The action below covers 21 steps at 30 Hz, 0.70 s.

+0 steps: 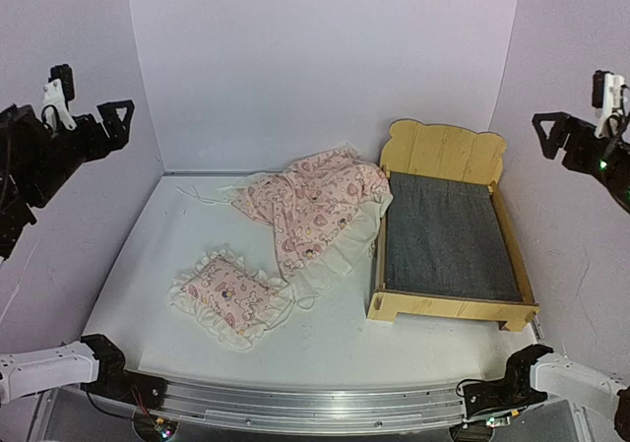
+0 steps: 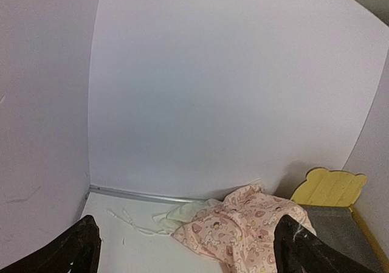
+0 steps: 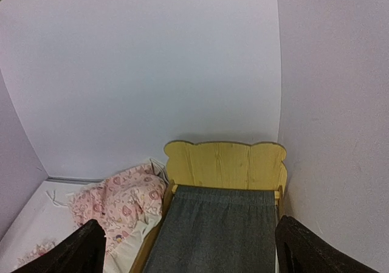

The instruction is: Set up the pet bed

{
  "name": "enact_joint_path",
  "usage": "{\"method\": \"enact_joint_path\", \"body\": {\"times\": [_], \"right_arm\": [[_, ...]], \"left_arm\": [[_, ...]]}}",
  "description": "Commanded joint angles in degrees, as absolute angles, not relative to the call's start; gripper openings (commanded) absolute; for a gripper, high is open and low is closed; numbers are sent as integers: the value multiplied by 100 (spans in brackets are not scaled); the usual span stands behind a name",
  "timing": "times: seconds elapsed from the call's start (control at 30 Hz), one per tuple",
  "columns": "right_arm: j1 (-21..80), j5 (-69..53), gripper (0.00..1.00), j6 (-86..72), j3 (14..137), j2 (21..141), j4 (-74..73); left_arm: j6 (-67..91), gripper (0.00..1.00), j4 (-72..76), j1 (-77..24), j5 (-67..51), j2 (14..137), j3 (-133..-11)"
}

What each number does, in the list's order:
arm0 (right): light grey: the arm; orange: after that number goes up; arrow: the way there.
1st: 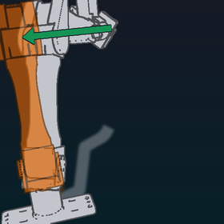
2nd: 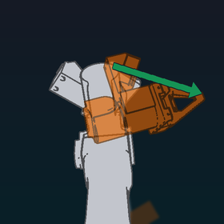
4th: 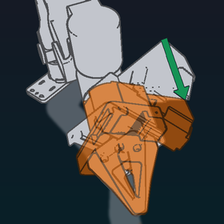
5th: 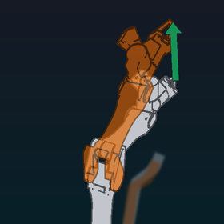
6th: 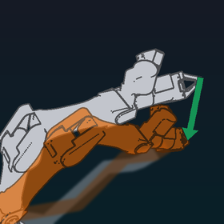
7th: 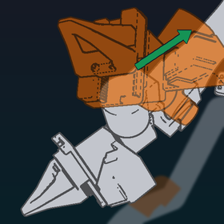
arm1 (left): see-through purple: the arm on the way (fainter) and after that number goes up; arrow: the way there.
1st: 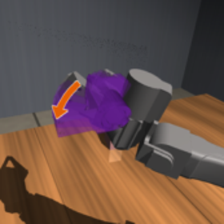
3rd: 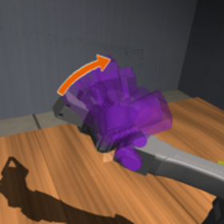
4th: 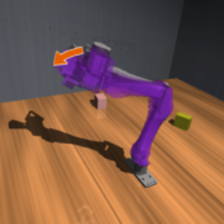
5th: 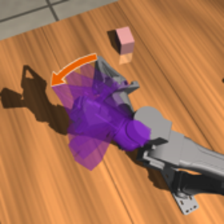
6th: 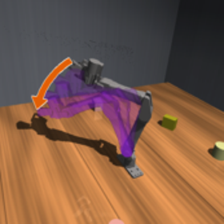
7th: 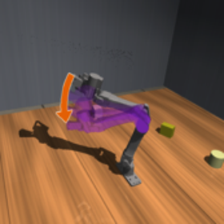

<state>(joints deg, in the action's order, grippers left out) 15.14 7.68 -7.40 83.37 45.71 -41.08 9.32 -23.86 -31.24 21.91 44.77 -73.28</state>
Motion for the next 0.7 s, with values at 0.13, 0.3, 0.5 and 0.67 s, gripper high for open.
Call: {"method": "enact_joint_path", "body": {"times": [0.13, 0.3, 0.5, 0.67], "right_arm": [[1021, 479, 98, -1287, 6773, 4945, -3056], [752, -239, 98, -1729, 5872, 5153, -2597], [536, -1313, 98, -2057, 5075, 5395, -2066], [652, -1903, 98, -2206, 4925, 5757, -1964]], "left_arm": [[1898, 99, -1122, -1902, 635, 4921, -5698], [2398, 99, -514, -1731, -477, 6011, -5114], [3014, 95, 160, -2213, -1351, 8062, -5123], [3426, 92, 710, -2760, -1718, 9742, -5548]]}}
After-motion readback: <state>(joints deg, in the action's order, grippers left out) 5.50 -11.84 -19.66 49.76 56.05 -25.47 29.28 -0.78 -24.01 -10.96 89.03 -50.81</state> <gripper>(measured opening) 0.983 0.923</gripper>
